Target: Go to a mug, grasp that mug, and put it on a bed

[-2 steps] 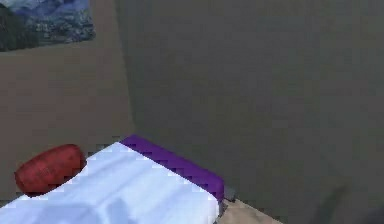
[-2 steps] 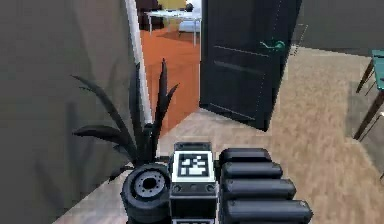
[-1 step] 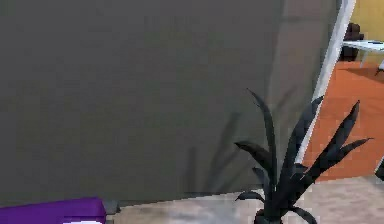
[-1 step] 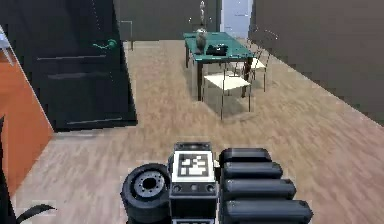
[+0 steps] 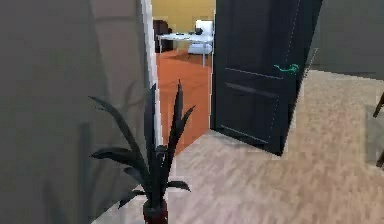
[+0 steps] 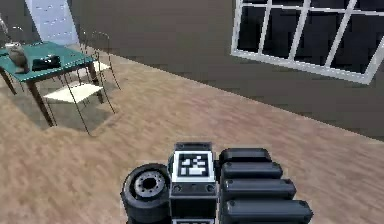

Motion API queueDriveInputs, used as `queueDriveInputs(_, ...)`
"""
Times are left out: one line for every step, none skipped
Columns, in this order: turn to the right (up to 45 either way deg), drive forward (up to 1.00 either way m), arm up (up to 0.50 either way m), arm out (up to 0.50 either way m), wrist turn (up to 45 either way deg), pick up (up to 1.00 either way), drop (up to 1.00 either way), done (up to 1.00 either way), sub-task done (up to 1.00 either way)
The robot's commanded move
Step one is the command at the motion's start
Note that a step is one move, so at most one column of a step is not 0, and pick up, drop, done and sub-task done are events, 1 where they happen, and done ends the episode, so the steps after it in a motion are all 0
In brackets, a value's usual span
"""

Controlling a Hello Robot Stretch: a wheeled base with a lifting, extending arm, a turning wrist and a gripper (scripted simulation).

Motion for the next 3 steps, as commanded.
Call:
queueDriveInputs(33.0,0.0,0.0,0.0,0.0,0.0,0.0,0.0,0.0)
queueDriveInputs(-45.0,0.0,0.0,0.0,0.0,0.0,0.0,0.0,0.0)
queueDriveInputs(-45.0,0.0,0.0,0.0,0.0,0.0,0.0,0.0,0.0)
